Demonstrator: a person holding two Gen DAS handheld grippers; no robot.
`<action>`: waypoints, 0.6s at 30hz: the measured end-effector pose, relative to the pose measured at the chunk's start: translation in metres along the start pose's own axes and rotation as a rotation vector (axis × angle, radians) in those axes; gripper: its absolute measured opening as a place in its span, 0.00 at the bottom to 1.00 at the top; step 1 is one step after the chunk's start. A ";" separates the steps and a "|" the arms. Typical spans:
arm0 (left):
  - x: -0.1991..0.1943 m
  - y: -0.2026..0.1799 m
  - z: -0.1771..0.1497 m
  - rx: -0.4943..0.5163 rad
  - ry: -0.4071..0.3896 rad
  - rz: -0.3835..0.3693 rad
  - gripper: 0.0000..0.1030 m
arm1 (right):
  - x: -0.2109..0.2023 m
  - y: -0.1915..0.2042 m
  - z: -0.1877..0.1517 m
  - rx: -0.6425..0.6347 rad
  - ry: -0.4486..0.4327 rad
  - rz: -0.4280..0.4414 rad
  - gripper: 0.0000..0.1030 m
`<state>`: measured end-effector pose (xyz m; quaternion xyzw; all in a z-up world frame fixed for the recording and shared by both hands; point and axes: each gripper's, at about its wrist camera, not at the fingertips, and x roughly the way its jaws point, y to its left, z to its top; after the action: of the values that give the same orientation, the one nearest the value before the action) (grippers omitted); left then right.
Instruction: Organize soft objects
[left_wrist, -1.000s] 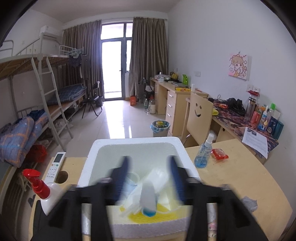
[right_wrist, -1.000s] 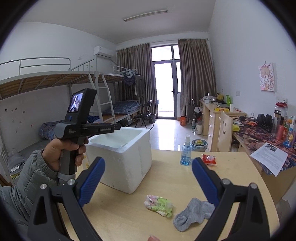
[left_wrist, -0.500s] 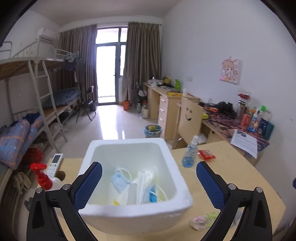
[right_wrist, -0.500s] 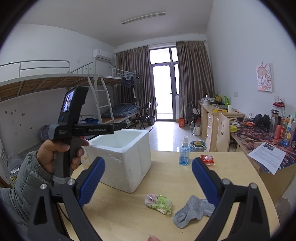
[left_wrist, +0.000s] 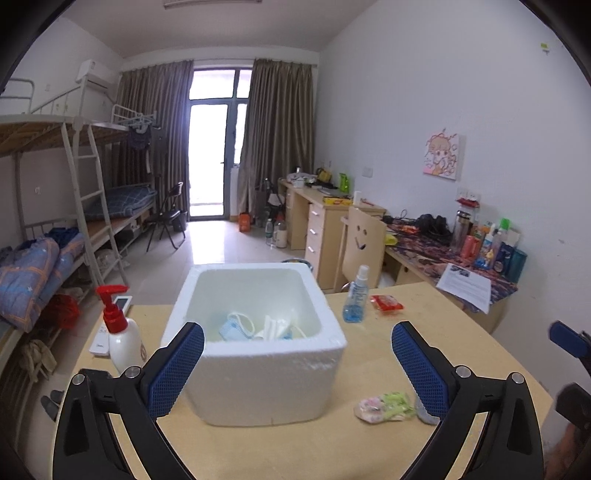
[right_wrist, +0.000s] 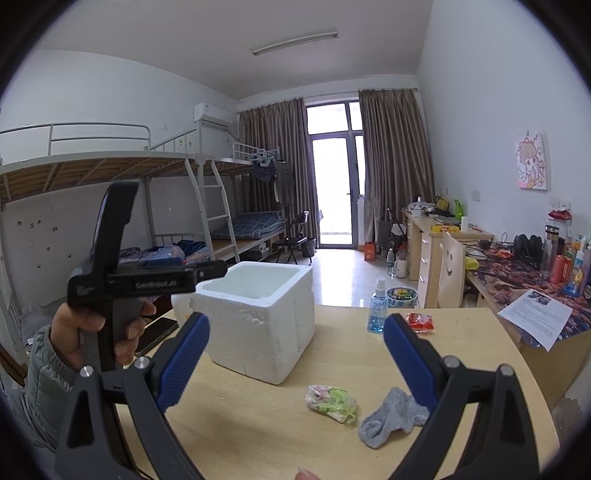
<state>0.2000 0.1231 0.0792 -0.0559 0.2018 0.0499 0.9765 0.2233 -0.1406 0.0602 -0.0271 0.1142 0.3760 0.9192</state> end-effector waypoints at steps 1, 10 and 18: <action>-0.004 -0.001 -0.001 -0.003 0.000 -0.009 0.99 | -0.001 0.001 0.000 0.002 0.000 -0.002 0.96; -0.051 -0.011 -0.021 -0.002 -0.051 -0.029 0.99 | -0.020 0.016 -0.003 -0.007 -0.019 0.014 0.97; -0.084 -0.016 -0.043 0.019 -0.090 -0.050 0.99 | -0.036 0.025 -0.012 -0.014 -0.030 0.003 1.00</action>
<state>0.1084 0.0953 0.0753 -0.0491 0.1565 0.0261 0.9861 0.1788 -0.1483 0.0580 -0.0279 0.0975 0.3784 0.9201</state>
